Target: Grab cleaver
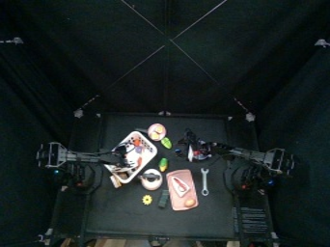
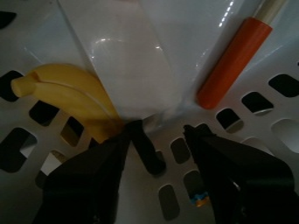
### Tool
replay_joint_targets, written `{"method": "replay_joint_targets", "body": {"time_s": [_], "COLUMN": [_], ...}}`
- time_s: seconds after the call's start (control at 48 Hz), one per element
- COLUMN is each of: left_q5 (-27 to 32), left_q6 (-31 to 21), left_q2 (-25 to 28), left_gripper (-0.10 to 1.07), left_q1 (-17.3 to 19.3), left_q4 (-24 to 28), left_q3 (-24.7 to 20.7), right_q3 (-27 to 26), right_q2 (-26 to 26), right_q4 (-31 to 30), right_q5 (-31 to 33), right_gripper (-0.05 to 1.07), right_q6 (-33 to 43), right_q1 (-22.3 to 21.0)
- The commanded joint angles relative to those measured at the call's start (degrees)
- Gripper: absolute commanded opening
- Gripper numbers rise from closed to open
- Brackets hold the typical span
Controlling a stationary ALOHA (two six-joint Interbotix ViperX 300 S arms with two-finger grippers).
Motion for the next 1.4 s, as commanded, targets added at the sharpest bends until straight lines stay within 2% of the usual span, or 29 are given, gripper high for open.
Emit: {"method": "replay_joint_targets", "body": {"time_s": [0.0,0.438,0.979,1.167,1.375], "left_q5": [-0.09,-0.09,-0.09,0.00,-0.09], "left_q6": [0.00,0.00,-0.09,-0.09,-0.09], "left_q2": [0.09,0.09,-1.67,-1.23,-0.97], "left_gripper": [0.89,0.69,0.68,0.71,0.76], "left_q1": [-0.09,-0.09,-0.35,-0.53,-0.53], "left_q4": [-0.26,-0.26,1.58,-0.35,0.18], "left_q3": [-0.53,-0.18,-1.32,-0.70,-0.35], "right_q3": [-0.88,-0.88,-0.88,-0.88,-0.88], "right_q2": [-1.41,-1.41,-1.05,-1.05,-1.05], "right_q4": [0.18,0.18,0.18,0.18,0.18], "right_q5": [-0.18,-0.18,-0.18,-0.18,-0.18], "right_gripper": [0.90,0.90,0.90,0.90,0.90], "right_q6": [-0.09,-0.18,-0.18,-0.09,-0.09], "right_q1": [-0.26,-0.35,-0.62,-0.70,-0.70]}}
